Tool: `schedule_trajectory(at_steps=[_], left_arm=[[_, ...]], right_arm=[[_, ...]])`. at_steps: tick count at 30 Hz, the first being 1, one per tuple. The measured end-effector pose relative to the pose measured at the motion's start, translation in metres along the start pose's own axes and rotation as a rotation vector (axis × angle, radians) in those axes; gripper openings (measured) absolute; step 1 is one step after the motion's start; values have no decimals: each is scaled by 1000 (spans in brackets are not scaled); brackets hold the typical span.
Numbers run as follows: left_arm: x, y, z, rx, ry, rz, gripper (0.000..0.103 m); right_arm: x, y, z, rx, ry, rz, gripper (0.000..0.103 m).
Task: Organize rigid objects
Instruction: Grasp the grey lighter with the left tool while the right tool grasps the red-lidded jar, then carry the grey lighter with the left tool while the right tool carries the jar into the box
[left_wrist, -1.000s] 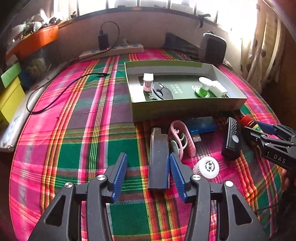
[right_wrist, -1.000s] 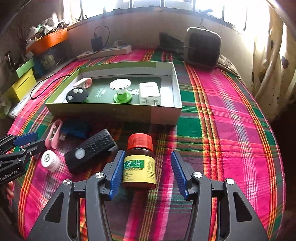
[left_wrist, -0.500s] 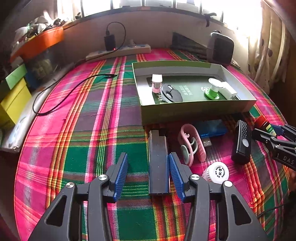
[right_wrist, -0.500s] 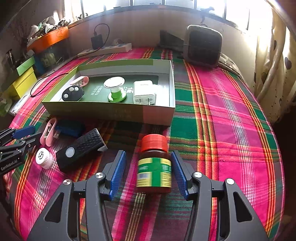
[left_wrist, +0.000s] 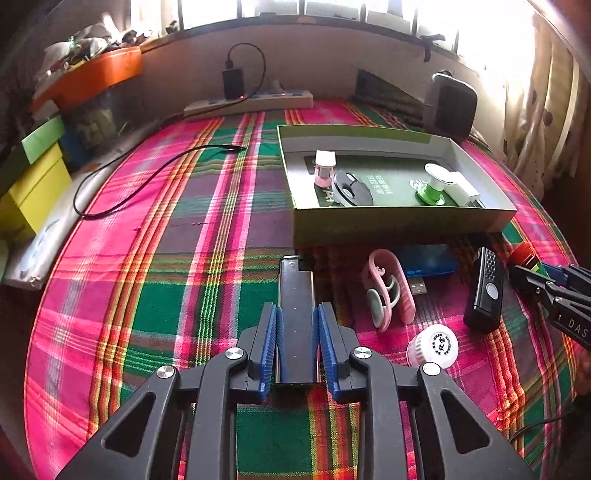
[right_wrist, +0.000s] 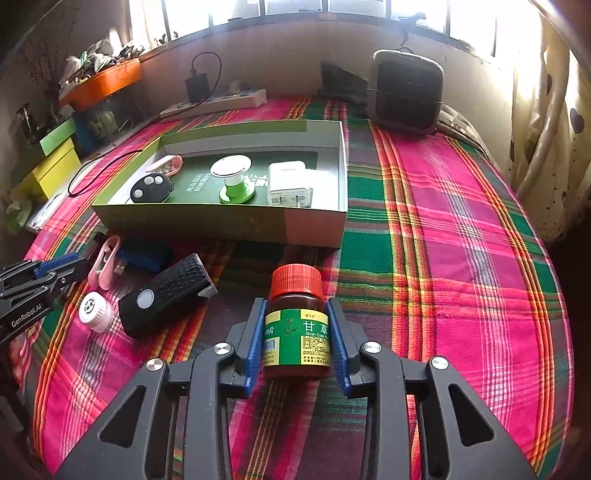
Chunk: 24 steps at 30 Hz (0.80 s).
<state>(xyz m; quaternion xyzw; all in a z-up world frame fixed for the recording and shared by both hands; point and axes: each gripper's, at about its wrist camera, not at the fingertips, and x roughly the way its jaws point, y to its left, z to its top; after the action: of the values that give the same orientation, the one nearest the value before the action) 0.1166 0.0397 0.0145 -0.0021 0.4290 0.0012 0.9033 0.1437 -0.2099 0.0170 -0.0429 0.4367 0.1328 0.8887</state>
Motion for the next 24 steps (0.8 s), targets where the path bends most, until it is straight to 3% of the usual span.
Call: schedule_trajectory(at_steps=[24], left_arm=[[-6,-4,-4,1,-16,3,22]], right_arm=[[-3,7,-2,-12,-2,31,33]])
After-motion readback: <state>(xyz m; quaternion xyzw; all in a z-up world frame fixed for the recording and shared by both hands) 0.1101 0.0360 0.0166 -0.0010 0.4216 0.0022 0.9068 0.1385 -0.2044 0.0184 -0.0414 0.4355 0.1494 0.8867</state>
